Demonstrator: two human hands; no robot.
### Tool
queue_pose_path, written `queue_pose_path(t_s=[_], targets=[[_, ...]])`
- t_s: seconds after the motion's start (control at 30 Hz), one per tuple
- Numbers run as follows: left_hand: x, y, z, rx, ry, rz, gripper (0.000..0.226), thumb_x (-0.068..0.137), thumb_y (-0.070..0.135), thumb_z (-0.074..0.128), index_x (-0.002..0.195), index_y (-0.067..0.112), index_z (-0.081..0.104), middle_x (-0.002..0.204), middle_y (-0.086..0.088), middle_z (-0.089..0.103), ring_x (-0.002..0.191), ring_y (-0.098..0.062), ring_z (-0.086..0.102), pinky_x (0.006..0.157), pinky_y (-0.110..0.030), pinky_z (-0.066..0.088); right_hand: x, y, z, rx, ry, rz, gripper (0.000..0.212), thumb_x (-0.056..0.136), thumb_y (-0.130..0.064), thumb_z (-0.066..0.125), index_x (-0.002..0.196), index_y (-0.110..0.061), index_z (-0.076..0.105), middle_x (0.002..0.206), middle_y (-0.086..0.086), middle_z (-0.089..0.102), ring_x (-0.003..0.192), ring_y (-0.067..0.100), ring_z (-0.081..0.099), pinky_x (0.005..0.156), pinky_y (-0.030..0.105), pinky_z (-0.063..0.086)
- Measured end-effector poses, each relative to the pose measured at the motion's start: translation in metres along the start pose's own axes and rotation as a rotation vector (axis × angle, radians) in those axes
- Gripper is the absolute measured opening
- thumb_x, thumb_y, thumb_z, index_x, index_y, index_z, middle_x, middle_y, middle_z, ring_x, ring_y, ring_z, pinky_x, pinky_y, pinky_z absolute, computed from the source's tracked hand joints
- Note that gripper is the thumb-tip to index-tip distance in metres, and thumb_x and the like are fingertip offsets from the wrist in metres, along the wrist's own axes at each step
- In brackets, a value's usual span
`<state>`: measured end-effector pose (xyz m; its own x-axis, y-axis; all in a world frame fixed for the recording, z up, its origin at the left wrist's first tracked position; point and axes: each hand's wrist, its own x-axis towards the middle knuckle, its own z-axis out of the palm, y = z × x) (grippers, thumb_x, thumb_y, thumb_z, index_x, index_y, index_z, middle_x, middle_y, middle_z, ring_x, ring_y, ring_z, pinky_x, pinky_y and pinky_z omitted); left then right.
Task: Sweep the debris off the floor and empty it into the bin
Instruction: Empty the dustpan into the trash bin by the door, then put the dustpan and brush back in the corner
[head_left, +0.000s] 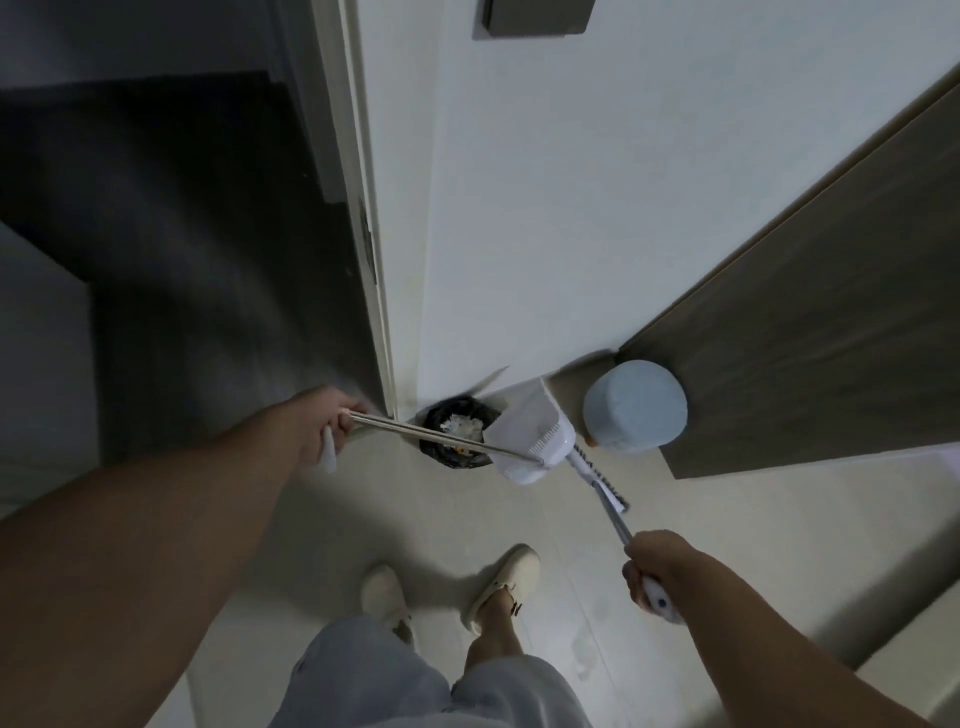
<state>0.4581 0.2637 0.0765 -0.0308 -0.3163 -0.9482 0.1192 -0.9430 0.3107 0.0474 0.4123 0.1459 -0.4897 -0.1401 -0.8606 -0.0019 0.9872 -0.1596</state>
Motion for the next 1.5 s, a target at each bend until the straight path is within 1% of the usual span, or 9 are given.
queue_pose_path(t_s=[0.13,0.33,0.5,0.6,0.8,0.97,1.2,1.4,1.5], targets=[[0.000,-0.010,0.025,0.349,0.119,0.260,0.019,0.088,0.022,0.067,0.092,0.006,0.077,0.049,-0.001,0.045,0.040,-0.011,0.032,0.038,-0.016,0.022,0.005,0.005,-0.005,0.283,-0.150,0.063,0.014,0.095,-0.010,0.034,0.087,-0.011,0.045,0.050,0.005,0.045,0.031,0.011,0.039,0.036,0.016,0.039],[-0.001,-0.028,0.074,0.614,0.078,0.419,0.032,0.074,0.029,0.077,0.088,0.000,0.076,0.055,-0.007,0.050,0.040,-0.017,0.035,0.042,-0.020,0.025,-0.004,0.007,0.004,0.516,-0.255,0.087,0.012,0.093,-0.011,0.033,0.088,-0.013,0.043,0.052,0.001,0.045,0.039,0.011,0.036,0.040,0.018,0.039],[-0.014,-0.043,0.125,1.054,0.008,0.518,0.041,0.083,0.053,0.073,0.063,0.017,0.066,0.063,0.004,0.061,0.066,-0.019,0.059,0.057,-0.027,0.039,-0.017,0.004,-0.002,0.512,-0.261,0.060,0.012,0.085,-0.008,0.035,0.085,-0.008,0.047,0.061,0.006,0.051,0.046,0.016,0.047,0.047,0.022,0.037],[-0.022,-0.053,0.153,1.196,-0.040,0.490,0.067,0.083,0.083,0.048,0.068,0.022,0.073,0.079,0.004,0.069,0.075,-0.017,0.064,0.074,-0.030,0.050,-0.031,-0.005,-0.019,0.481,-0.272,0.019,0.013,0.083,-0.010,0.039,0.086,-0.008,0.051,0.066,0.007,0.054,0.049,0.017,0.050,0.047,0.022,0.038],[-0.015,-0.069,0.220,0.842,-0.157,0.249,0.083,0.095,0.073,0.024,0.080,0.010,0.075,0.074,-0.009,0.054,0.061,-0.021,0.045,0.068,-0.033,0.039,-0.052,-0.044,-0.064,0.182,-0.341,-0.158,0.035,0.075,-0.018,0.049,0.093,-0.013,0.079,0.061,0.006,0.050,0.048,0.018,0.043,0.047,0.020,0.027],[-0.036,-0.073,0.290,0.721,-0.257,0.235,0.050,0.106,0.043,0.031,0.092,0.005,0.060,0.076,-0.009,0.055,0.053,-0.015,0.040,0.046,-0.023,0.034,-0.058,-0.090,-0.099,-0.059,-0.451,-0.252,0.012,0.066,-0.020,0.049,0.070,-0.016,0.059,0.054,0.001,0.036,0.043,0.016,0.029,0.048,0.021,0.017],[-0.034,-0.072,0.375,0.769,-0.219,0.217,0.026,0.098,0.022,0.034,0.102,0.008,0.057,0.089,-0.012,0.064,0.054,-0.017,0.039,0.043,-0.024,0.032,-0.039,-0.133,-0.155,-0.305,-0.745,-0.363,0.012,0.071,-0.022,0.039,0.061,-0.018,0.046,0.058,0.001,0.019,0.055,0.016,0.009,0.056,0.030,0.005],[0.005,-0.065,0.417,0.812,-0.212,0.147,0.041,0.072,0.041,0.047,0.103,0.015,0.053,0.089,-0.010,0.046,0.072,-0.026,0.040,0.050,-0.031,0.027,-0.015,-0.150,-0.197,-0.428,-0.856,-0.427,0.016,0.074,-0.020,0.035,0.060,-0.018,0.044,0.061,0.001,0.012,0.053,0.014,0.008,0.056,0.032,0.003],[-0.010,-0.055,0.443,0.667,-0.139,0.153,0.037,0.083,0.040,0.053,0.099,0.007,0.060,0.093,-0.009,0.049,0.059,-0.021,0.045,0.047,-0.029,0.027,-0.007,-0.161,-0.208,-0.468,-0.872,-0.462,0.020,0.076,-0.020,0.033,0.059,-0.018,0.044,0.055,0.000,0.016,0.048,0.013,0.011,0.056,0.031,0.003]])
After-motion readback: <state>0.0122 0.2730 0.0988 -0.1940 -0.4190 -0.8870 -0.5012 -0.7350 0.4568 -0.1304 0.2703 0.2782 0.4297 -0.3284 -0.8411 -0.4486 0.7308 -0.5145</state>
